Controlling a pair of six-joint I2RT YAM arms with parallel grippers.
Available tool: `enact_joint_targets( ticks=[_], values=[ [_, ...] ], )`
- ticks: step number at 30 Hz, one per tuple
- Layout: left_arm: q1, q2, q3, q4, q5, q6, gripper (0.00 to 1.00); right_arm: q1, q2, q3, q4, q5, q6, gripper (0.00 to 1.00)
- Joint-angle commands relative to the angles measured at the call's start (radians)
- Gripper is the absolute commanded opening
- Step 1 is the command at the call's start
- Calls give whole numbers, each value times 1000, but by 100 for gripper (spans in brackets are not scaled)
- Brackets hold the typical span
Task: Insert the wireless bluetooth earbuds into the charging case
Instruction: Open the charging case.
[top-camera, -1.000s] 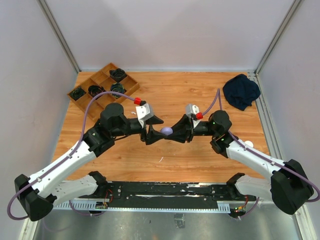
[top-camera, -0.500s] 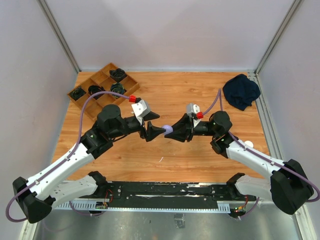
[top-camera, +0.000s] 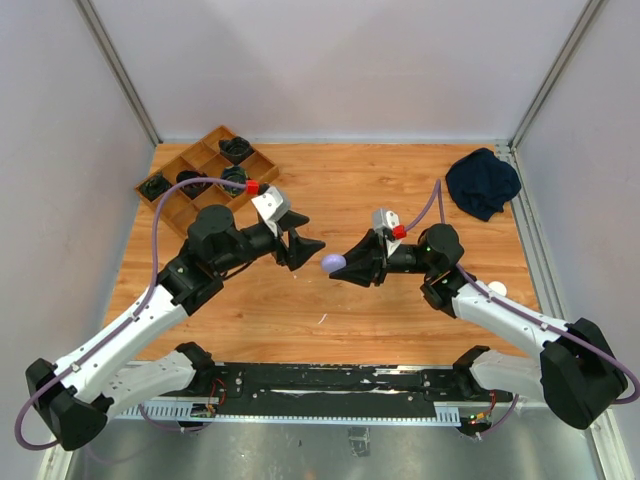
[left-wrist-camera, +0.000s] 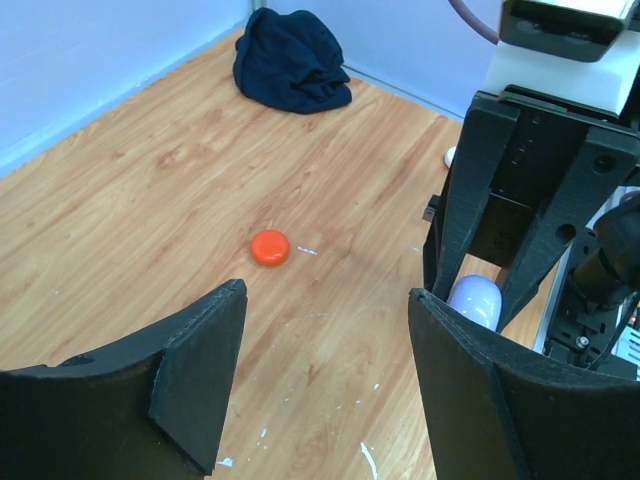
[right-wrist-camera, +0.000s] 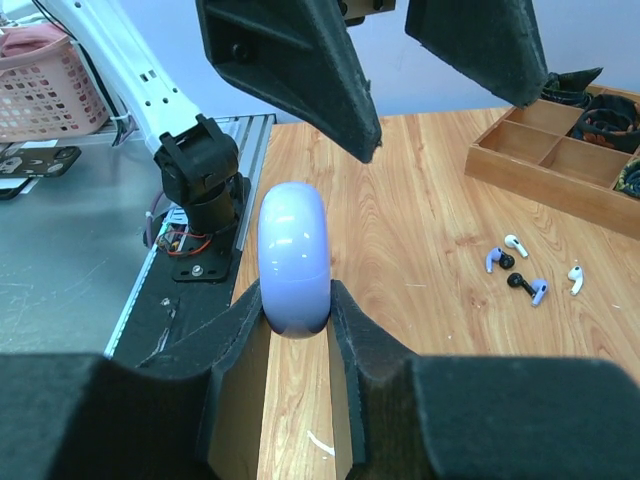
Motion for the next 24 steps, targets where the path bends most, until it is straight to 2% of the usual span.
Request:
enact_joint_targets(
  ticks=[1,6,11,17,24],
  values=[
    [17,11,1,25,4,-19,71,-20,1,-9,50,-5,8,14],
    [18,-13,-30,58,165,14,80,-22,6,-6,17,35,-6,13],
    [18,11,-24,21,265,49,83,-21,2,-2,16,59,0,13],
    [18,63,2,-24,267,62,84,-21,2,0,18,55,5,14],
    [18,69,11,-15,179,33,84,-21,10,3,33,31,15,14]
  ],
)
